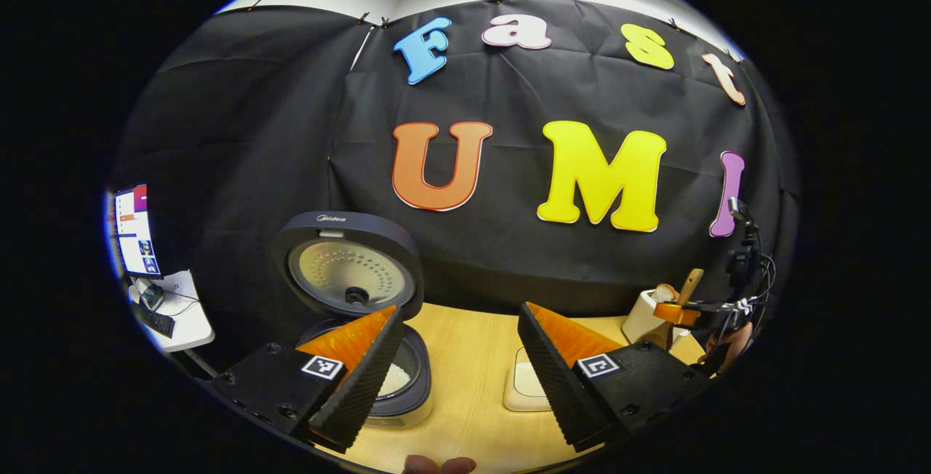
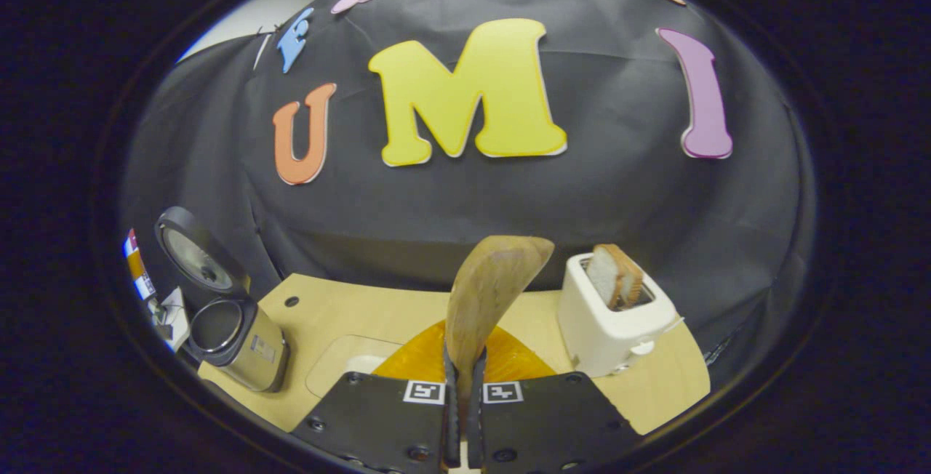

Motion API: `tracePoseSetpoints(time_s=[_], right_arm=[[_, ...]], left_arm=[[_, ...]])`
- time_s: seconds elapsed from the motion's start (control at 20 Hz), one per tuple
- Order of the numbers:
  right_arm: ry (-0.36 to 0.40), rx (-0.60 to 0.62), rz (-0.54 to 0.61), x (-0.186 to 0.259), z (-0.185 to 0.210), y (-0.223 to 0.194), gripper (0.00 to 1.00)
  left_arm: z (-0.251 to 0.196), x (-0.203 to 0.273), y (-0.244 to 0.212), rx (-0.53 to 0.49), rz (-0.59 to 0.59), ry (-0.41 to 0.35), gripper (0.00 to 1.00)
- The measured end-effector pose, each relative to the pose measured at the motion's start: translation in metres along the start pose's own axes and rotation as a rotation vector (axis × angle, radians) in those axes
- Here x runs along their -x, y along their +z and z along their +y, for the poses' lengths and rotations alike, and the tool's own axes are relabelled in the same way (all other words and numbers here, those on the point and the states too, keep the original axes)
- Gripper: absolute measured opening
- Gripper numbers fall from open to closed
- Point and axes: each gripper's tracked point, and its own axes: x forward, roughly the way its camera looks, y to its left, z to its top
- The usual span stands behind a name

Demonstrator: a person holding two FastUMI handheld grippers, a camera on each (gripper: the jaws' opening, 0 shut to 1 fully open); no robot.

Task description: Close the left gripper, press the button to open the rice cooker; take a wooden spoon from the chopstick holder with the right hand, scoop a spoonful of rice and pour it into the rice cooker, then put the wooden spoon back into the chopstick holder.

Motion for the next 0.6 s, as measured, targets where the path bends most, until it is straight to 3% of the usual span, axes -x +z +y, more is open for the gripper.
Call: tracePoseSetpoints(time_s=[0.3, 0.6], right_arm=[[0.001, 0.000, 0.040, -0.067, 0.062, -0.042, 0.05], [-0.109, 0.174, 0.043, -0.106, 0.075, -0.085, 0.05]], left_arm=[[0.026, 0.004, -0.005, -0.008, 0.031, -0.033, 1.00], [0.056, -0.001, -0.011, -0.025, 0.056, -0.044, 1.00]])
